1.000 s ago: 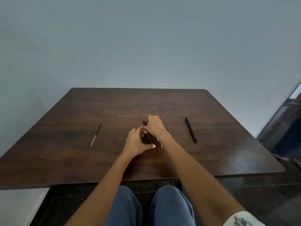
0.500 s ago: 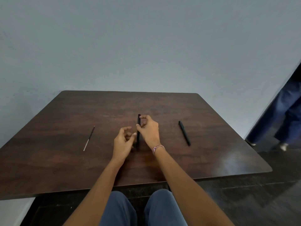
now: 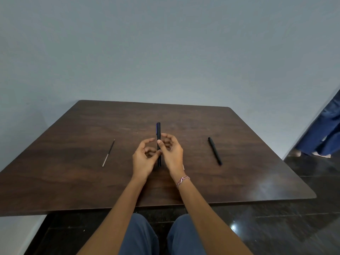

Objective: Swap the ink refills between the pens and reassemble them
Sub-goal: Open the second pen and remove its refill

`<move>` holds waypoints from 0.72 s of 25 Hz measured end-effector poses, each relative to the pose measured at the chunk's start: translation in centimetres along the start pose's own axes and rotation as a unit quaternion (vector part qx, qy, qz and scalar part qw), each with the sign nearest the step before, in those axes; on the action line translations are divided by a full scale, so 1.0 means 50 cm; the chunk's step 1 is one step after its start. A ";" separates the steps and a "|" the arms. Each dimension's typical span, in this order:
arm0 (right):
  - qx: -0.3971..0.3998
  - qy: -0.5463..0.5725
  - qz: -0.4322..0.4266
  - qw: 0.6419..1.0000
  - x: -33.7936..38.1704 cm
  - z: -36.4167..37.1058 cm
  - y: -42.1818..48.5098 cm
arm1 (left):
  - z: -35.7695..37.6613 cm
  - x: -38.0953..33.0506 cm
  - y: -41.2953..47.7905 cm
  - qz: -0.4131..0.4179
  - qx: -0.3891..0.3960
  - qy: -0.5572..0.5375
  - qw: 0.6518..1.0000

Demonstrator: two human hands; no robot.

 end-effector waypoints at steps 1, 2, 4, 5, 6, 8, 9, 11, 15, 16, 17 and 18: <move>0.002 -0.007 -0.006 1.000 -0.005 0.001 -0.006 | -0.003 -0.001 0.000 0.006 -0.010 0.007 1.000; 0.004 -0.008 -0.011 1.000 -0.008 0.002 -0.010 | -0.005 -0.004 -0.001 0.013 -0.016 0.016 1.000; 0.014 0.012 -0.018 1.000 -0.011 0.000 -0.012 | -0.006 -0.007 -0.003 0.026 -0.017 0.028 0.999; 0.023 0.031 -0.020 0.999 -0.013 -0.001 -0.012 | -0.006 -0.009 -0.004 0.032 -0.014 0.030 0.999; 0.033 0.054 -0.020 0.998 -0.013 -0.002 -0.012 | -0.005 -0.009 -0.005 0.036 -0.009 0.030 0.999; 0.048 0.100 -0.014 0.994 -0.013 -0.004 -0.015 | -0.001 -0.009 -0.007 0.033 0.007 0.016 0.999; 0.053 0.120 -0.012 0.991 -0.012 -0.005 -0.017 | 0.002 -0.006 -0.006 0.028 0.015 -0.002 1.000; 0.065 0.155 -0.011 0.986 -0.014 -0.007 -0.016 | 0.007 0.000 0.000 0.019 0.025 -0.048 0.998; 0.089 0.237 0.019 0.967 -0.023 -0.002 -0.016 | 0.003 0.022 0.020 -0.069 -0.008 -0.262 0.963; 0.102 0.251 0.027 0.962 -0.022 0.005 -0.016 | 0.003 0.022 0.033 -0.092 -0.006 -0.311 0.946; 0.117 0.256 0.036 0.959 -0.024 0.012 -0.021 | 0.005 0.019 0.040 -0.105 0.004 -0.336 0.936; 0.131 0.256 0.045 0.957 -0.024 0.019 -0.022 | 0.009 0.013 0.049 -0.110 0.022 -0.347 0.931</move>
Point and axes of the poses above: each hand's wrist, its own y-axis towards the middle knuckle, its own z-axis out of the palm, x = y × z, the point moved 6 cm from there along y, towards the middle knuckle, and after that the axes turned 3 degrees about z, right-handed, at the moved point
